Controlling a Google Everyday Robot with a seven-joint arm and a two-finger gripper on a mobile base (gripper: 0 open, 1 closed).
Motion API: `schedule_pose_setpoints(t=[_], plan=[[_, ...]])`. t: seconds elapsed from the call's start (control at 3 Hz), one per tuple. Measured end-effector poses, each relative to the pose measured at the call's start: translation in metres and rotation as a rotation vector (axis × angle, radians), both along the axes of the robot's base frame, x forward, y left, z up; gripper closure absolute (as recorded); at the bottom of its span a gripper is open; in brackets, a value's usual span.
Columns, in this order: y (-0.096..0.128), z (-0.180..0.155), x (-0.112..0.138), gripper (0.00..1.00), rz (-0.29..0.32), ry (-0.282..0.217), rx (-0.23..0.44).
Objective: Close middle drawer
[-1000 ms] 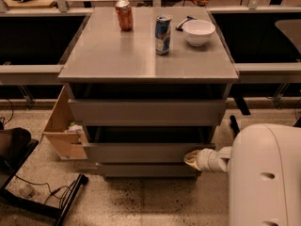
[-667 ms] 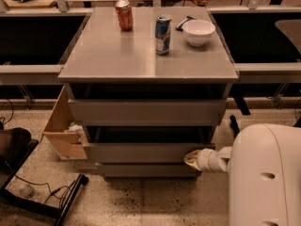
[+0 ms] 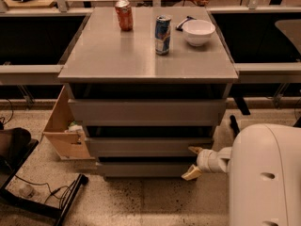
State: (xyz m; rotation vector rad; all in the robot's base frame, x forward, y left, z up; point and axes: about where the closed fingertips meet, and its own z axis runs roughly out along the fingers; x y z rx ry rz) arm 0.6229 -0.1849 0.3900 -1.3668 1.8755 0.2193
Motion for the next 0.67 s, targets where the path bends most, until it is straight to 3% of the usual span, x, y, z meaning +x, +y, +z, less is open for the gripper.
schedule_pose_setpoints(t=[0.33,0.67], plan=[[0.0,0.0,0.0,0.0,0.0,0.0,0.0],[0.0001,0.0,0.0,0.18,0.0,0.0,0.0]])
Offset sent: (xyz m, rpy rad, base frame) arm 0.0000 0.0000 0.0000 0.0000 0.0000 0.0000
